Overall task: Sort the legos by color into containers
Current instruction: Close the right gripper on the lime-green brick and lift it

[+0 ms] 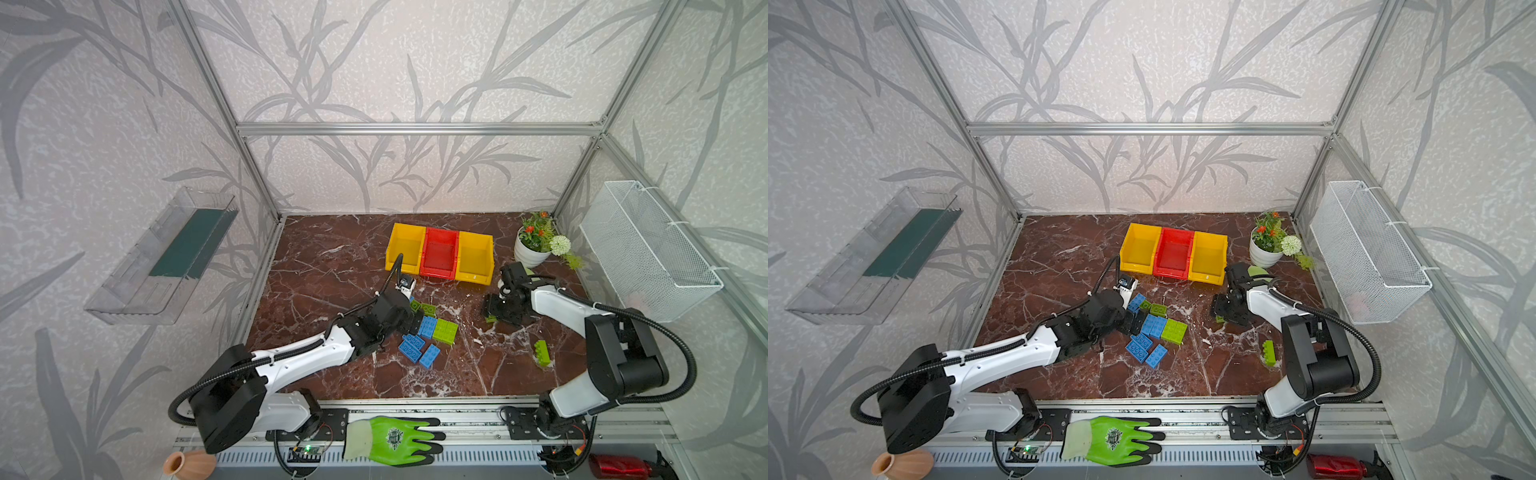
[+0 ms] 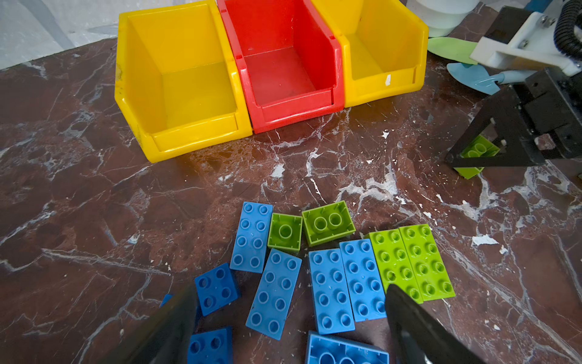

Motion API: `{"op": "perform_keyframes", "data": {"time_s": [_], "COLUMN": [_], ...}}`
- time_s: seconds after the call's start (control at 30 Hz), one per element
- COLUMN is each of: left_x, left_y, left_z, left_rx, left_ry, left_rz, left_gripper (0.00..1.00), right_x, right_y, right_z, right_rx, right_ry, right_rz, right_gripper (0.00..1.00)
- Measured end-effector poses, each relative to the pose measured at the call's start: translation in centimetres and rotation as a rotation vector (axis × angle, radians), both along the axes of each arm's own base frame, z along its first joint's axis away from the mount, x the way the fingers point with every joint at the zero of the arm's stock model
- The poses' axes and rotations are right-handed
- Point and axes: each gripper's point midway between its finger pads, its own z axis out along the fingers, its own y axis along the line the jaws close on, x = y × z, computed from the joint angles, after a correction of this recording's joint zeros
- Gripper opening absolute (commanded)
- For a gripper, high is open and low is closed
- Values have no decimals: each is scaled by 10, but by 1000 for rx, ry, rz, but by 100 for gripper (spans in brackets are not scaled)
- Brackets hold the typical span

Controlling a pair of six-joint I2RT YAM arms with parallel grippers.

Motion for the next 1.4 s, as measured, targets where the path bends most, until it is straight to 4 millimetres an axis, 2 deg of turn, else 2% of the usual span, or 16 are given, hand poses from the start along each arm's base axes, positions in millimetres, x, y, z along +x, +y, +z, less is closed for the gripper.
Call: {"op": "perform_keyframes", "data": {"time_s": [0.37,0.57,0.83,1.07,1.4], "left_x": [-7,-9,-13,-13,-16], "left_y": [11,17,23,24,27], "left_z": [-3,0,-3,-4,-8], "left_rx": [5,9,15,18,24], "left_ry": [-3,-10,-10,-7,-3], "left_rz": [9,21,28,28,28], "left_gripper": [92,93,93,93,93], "right_x": [17,30,20,5,16], "right_y": [29,40,34,39,39], "right_z": [5,7,7,-1,3], "right_rx": [110,52,-37,-31,3], "right_ry": [-37,-24,24,36,-18], "right_rz": [15,72,86,-23,-207], "right_gripper": [78,78,78,78,77]}}
